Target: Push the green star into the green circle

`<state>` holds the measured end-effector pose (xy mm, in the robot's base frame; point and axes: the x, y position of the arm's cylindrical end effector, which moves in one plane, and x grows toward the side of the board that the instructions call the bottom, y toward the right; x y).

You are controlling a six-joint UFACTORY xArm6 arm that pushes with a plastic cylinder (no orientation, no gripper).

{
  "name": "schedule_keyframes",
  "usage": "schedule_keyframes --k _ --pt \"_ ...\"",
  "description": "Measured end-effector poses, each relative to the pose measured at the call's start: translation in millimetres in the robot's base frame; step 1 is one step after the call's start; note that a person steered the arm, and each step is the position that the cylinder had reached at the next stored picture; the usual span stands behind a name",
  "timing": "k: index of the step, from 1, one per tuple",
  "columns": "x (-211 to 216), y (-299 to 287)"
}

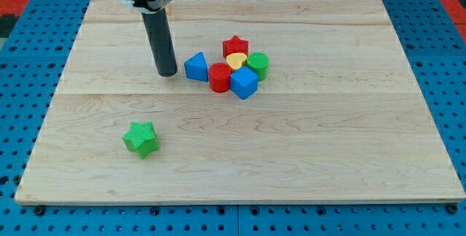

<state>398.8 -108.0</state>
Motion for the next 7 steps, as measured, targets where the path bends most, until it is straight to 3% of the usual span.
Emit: schedule_keyframes --k 2,3,5,6,7 --pt "0 58" --pt "-4 -1" --pt "64 -129" --pt "122 -136" --pt "151 -33"
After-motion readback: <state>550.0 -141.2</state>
